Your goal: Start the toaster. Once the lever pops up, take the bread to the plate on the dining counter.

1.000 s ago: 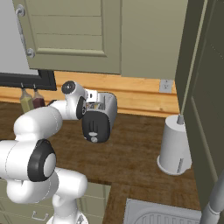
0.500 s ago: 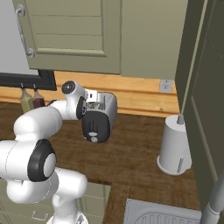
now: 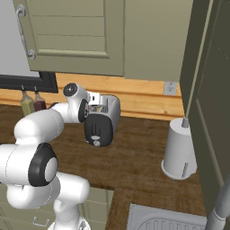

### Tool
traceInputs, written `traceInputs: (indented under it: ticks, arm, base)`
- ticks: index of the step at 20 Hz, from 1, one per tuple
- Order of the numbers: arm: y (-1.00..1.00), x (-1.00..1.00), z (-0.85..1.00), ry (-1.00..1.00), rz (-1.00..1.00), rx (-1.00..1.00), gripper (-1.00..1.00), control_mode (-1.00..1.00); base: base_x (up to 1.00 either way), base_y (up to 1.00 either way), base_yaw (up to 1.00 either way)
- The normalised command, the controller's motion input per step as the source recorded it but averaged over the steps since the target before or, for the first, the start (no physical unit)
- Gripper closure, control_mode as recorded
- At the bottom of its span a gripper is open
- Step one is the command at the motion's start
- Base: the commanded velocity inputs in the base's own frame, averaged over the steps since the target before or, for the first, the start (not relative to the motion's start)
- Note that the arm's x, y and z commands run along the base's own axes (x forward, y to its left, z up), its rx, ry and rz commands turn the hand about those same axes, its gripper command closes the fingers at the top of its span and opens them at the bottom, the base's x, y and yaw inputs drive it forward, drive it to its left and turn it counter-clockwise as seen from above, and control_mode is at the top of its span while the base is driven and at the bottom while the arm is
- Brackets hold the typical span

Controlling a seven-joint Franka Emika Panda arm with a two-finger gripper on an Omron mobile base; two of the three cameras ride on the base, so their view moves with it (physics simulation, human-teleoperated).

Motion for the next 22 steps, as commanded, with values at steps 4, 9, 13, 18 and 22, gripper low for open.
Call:
traceInputs:
  ticks: [4,9,13,18,22]
  arm:
    - [0.0,0.0,0.0,0.0,0.0,0.0,-1.0,-1.0]
    - [0.0,0.0,0.0,0.0,0.0,0.0,-1.0,-1.0]
    - [0.0,0.0,0.0,0.0,0.0,0.0,-1.0,-1.0]
    - [0.0,0.0,0.0,0.0,0.0,0.0,-1.0,-1.0]
    - [0.0,0.0,0.0,0.0,0.0,0.0,-1.0,-1.0]
  base:
    - [0.0,0.0,0.0]
    - [0.0,0.0,0.0]
    - [0.0,0.0,0.0]
    - [0.0,0.0,0.0]
    - [0.0,0.0,0.0]
